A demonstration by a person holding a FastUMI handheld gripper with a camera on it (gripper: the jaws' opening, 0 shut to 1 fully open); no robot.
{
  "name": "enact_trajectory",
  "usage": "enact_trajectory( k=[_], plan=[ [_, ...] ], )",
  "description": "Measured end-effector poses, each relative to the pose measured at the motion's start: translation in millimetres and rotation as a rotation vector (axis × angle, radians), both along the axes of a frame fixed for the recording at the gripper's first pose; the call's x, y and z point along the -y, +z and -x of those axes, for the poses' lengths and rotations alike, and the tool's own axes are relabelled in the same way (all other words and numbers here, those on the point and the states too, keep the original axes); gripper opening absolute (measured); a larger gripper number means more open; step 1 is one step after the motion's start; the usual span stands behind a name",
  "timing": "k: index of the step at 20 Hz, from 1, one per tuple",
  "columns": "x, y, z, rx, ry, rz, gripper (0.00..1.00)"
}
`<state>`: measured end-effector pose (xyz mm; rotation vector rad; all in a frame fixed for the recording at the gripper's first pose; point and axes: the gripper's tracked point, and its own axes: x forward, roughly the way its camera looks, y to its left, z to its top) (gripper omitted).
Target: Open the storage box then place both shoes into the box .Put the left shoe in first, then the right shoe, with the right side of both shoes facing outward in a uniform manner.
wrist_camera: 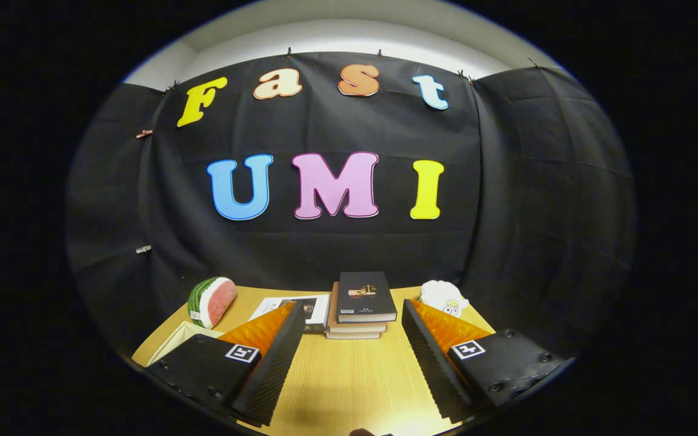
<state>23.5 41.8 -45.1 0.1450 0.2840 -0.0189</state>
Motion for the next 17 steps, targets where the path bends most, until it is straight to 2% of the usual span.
enact_trajectory(
  k=[17],
  plan=[
    [-5.5, 6.3, 1.2, 0.023, 0.011, 0.034, 0.99]
  ],
)
